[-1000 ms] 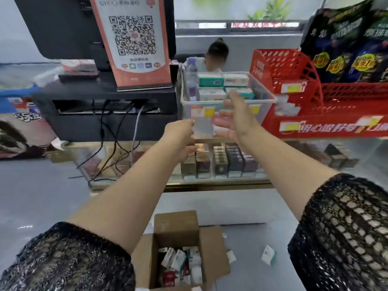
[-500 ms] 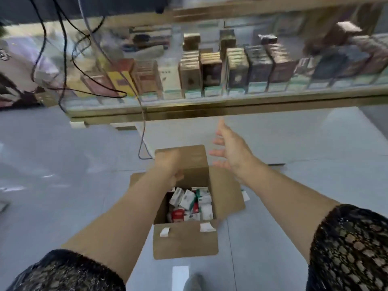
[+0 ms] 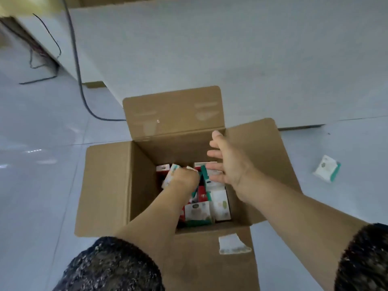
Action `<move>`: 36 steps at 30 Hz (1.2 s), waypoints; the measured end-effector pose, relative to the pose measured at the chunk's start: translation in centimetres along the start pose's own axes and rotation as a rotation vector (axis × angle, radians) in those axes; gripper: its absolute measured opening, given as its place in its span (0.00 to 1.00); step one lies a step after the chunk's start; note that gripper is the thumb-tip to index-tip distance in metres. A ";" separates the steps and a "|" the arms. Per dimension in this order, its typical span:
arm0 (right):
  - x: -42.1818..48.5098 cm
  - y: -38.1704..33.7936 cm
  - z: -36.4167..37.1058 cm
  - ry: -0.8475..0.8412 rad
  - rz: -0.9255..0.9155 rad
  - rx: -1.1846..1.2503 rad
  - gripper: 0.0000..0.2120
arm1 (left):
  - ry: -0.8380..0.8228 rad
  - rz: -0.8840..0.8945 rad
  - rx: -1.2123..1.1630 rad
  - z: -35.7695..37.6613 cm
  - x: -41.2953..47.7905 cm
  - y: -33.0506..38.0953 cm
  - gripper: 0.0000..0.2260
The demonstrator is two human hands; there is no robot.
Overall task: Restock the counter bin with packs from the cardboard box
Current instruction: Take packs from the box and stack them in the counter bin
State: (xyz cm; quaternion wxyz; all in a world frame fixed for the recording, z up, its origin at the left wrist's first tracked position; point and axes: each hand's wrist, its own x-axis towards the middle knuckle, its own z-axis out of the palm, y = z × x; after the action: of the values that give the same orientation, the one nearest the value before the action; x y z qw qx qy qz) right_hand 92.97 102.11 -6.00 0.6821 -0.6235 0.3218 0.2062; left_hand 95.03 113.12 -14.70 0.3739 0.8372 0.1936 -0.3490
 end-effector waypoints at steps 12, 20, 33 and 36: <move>7.6 2.8 0.1 -0.029 0.057 -0.022 0.20 | -0.538 -0.057 0.784 6.2 6.0 -4.7 0.31; 8.2 2.3 0.0 -0.045 0.020 -0.050 0.26 | -0.492 -0.035 0.827 7.0 7.2 -4.4 0.27; 1.5 -2.3 1.8 -0.037 -0.106 -0.149 0.29 | -0.241 0.019 0.079 -3.3 0.8 0.7 0.23; -2.2 -4.9 1.7 -0.025 -0.172 -0.223 0.28 | -0.274 0.036 -0.306 -5.7 -3.3 3.0 0.18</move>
State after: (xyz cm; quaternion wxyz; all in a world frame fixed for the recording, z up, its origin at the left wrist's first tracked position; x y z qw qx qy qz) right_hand 95.09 103.39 -0.90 0.6275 -0.7181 0.2338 0.1894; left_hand 97.04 115.37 -8.11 0.5256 0.7187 0.1767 -0.4196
